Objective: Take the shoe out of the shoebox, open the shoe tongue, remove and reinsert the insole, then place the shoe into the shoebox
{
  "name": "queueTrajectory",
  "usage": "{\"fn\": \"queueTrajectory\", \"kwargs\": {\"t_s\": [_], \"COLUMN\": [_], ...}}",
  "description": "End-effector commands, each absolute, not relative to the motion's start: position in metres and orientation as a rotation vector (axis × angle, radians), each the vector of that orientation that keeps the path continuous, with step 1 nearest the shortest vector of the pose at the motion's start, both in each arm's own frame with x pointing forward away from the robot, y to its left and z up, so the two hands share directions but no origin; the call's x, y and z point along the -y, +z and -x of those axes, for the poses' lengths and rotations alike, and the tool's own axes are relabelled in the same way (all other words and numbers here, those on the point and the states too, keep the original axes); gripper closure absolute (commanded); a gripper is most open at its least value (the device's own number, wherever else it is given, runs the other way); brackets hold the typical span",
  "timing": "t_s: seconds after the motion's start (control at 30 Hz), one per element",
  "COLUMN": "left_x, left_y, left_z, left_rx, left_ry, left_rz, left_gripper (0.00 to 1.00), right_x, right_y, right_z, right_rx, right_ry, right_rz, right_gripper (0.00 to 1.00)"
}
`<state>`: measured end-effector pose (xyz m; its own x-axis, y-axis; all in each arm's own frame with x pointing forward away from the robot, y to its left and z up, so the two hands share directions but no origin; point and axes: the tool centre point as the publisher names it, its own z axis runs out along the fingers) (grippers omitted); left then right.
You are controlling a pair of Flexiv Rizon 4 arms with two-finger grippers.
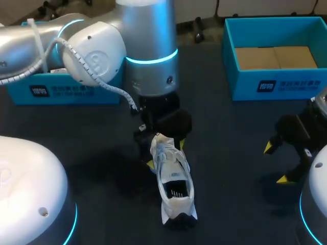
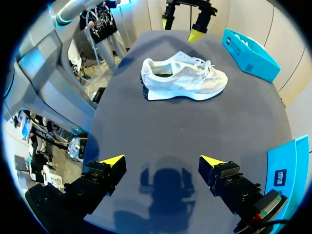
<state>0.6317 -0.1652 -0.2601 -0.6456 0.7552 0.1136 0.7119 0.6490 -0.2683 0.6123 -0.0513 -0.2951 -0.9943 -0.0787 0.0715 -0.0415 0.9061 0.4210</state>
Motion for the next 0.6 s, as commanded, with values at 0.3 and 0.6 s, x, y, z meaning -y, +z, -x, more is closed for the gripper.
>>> {"fn": "queueTrajectory", "kwargs": {"t_s": [0.3, 0.6], "left_x": [0.172, 0.175], "left_y": [-0.262, -0.264], "left_z": [-0.61, -0.574], "left_rx": [2.84, 3.119], "left_ry": [0.37, 0.264], "left_rz": [0.548, 0.024], "left_gripper": [0.0, 0.0], "right_x": [0.051, 0.051], "right_y": [-0.296, -0.296], "right_z": [-0.612, -0.612], "right_rx": [2.984, 2.984], "right_ry": [-0.652, -0.652], "right_rz": [-0.094, -0.094], "right_gripper": [0.0, 0.0]}}
